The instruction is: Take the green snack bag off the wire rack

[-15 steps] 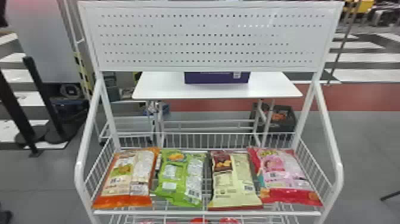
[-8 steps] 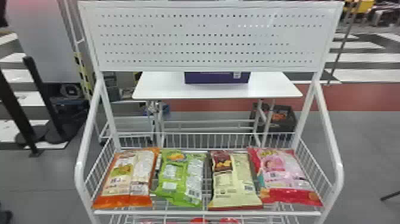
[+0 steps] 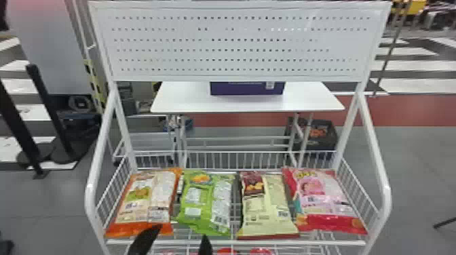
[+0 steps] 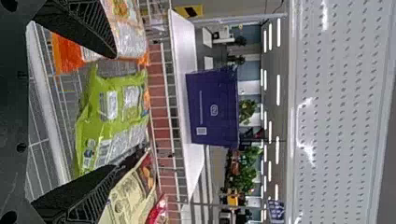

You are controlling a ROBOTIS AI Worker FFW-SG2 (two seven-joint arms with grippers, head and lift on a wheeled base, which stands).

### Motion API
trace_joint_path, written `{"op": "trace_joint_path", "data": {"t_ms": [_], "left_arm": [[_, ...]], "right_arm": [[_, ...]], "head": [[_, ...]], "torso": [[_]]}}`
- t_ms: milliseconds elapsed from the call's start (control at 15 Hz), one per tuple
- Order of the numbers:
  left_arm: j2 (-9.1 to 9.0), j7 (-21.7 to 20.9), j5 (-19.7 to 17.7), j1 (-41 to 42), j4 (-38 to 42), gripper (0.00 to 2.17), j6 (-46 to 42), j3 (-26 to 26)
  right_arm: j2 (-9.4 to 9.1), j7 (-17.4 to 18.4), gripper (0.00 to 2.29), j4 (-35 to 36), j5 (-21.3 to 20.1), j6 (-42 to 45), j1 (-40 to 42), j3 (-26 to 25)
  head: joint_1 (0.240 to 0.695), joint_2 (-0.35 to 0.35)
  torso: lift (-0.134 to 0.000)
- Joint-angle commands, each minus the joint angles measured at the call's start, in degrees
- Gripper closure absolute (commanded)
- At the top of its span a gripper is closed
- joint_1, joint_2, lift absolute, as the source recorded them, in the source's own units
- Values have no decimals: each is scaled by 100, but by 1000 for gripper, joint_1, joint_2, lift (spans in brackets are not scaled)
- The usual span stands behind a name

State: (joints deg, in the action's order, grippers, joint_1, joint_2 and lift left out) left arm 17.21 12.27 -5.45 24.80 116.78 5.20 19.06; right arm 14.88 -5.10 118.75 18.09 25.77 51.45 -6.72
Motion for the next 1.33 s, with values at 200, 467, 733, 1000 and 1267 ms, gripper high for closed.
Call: {"op": "trace_joint_path", "data": {"t_ms": [200, 467, 733, 1000, 1267], "left_arm": [[-411, 12, -9, -1724, -1404, 39, 812, 643], [-508, 12, -35, -2427, -2204, 39, 1058, 749], [-508, -14, -44, -2629, -2581, 178, 1058, 696], [-464, 21, -123, -2524, -2529, 1436, 1093, 634], [-455, -357, -176, -2471, -2335, 1835, 1533, 520]], "right_arm": [[-20, 0, 174, -10, -16, -7, 23, -5], [-20, 0, 174, -71, -7, 10, 14, -32], [-37, 0, 174, -89, -7, -7, 5, -67], [-55, 0, 174, -107, -7, -7, -21, -76], [-55, 0, 174, -115, 2, -7, -12, -93]], "head": [[499, 0], [499, 0], [499, 0], [499, 0], [499, 0]], "torso": [[0], [0], [0], [0], [0]]}}
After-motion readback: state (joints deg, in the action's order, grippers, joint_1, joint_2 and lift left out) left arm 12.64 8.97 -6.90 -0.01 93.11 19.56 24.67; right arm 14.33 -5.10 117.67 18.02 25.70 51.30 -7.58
